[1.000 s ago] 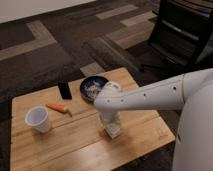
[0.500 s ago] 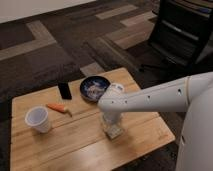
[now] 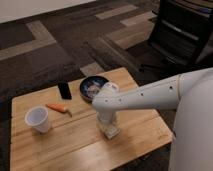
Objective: Wipe the white sponge on the table
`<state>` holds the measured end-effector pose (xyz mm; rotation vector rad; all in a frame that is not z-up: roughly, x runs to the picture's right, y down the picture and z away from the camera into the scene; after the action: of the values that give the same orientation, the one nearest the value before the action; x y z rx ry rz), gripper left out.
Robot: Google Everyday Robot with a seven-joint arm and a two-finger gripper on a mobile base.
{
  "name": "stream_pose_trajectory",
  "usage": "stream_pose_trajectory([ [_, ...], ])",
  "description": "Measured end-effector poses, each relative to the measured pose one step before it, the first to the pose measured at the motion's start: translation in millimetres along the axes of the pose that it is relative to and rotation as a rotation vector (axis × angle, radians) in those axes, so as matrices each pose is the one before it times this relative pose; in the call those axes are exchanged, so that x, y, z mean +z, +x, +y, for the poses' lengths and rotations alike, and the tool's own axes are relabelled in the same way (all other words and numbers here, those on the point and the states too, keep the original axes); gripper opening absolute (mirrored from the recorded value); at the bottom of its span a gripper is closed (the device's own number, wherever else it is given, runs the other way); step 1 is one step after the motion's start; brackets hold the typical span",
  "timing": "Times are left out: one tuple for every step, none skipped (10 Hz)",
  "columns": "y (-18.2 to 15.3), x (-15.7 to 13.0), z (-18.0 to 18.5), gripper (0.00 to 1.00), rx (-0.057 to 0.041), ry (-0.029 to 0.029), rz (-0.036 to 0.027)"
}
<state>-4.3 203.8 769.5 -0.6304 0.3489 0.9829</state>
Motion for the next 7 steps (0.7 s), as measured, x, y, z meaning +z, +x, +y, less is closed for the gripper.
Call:
stream_pose_trajectory([
  [-7.90, -2.18, -5.06, 0.00, -0.01326, 0.00998, -0.01584],
  [-0.85, -3.59, -10.37, 0.00, 0.00866, 0.01360, -0.00179],
  [1.83, -3.01, -11.46, 0.00, 0.01384, 0.01615, 0.00006],
  [5.42, 0.04, -10.91, 0.00, 0.02203, 0.00829, 0.00598],
  [9.23, 4.75, -10.93, 0.00, 0.03148, 0.00159, 0.01438],
  [7.51, 4.58, -6.92, 0.00, 0.03902, -0.01400, 0.00679],
  [7.74, 3.65, -9.47, 0.00, 0.04641, -0.00972, 0.01060],
])
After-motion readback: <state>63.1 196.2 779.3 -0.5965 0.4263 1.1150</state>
